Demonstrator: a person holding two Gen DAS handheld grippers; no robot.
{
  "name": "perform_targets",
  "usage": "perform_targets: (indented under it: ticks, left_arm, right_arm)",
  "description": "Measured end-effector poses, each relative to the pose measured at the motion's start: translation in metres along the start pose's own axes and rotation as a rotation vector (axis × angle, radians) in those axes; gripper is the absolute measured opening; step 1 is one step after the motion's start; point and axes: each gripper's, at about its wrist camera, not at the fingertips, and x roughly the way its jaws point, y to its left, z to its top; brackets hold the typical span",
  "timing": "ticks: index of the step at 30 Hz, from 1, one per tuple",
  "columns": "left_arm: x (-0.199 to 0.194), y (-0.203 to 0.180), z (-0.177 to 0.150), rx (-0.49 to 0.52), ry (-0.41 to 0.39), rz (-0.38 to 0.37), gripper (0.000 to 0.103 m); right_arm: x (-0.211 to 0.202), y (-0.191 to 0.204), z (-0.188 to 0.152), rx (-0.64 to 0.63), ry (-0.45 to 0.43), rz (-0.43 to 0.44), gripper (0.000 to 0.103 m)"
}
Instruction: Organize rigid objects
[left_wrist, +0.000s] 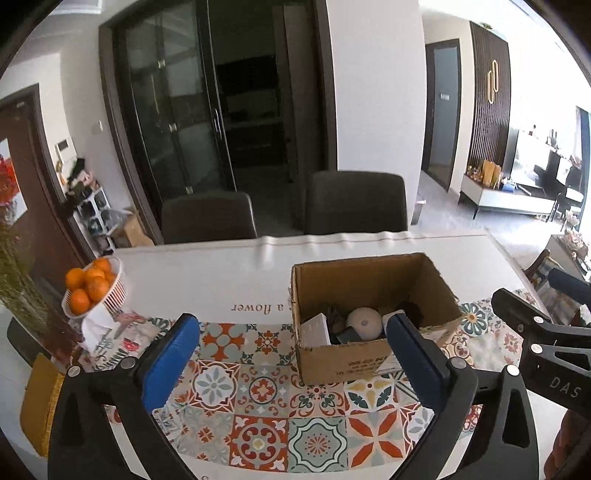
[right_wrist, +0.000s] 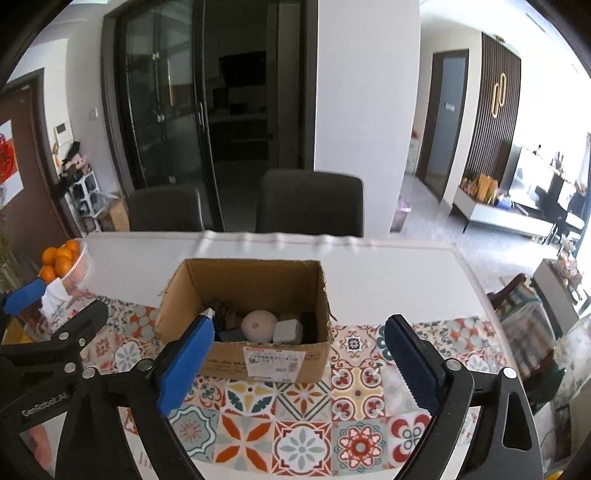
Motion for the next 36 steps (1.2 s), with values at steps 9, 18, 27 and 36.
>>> perform_targets:
  ticks: [9, 18, 27, 36]
  left_arm:
    - [-0.050, 0.002, -0.015, 0.000, -0.063, 0.018, 0.103]
    - [-0.085, -0.003, -0.030, 0.008, -0.114, 0.015, 0.103]
    - [-0.102, -0.004, -0.034, 0.007, -0.134, 0.024, 0.103]
    - [-0.110, -0.004, -0.036, 0.008, -0.150, 0.035, 0.103]
  right_arm:
    - [-0.055, 0.000, -0.014, -0.003, -0.077, -0.011, 0.100]
    - [-0.086, -0.004, -0.037, 0.018, -0.099, 0.012, 0.100]
    - [-0.101, -0.003, -0.039, 0.013, -0.130, 0.018, 0.100]
    - [-0.104, -0.002, -0.040, 0.012, -0.134, 0.015, 0.100]
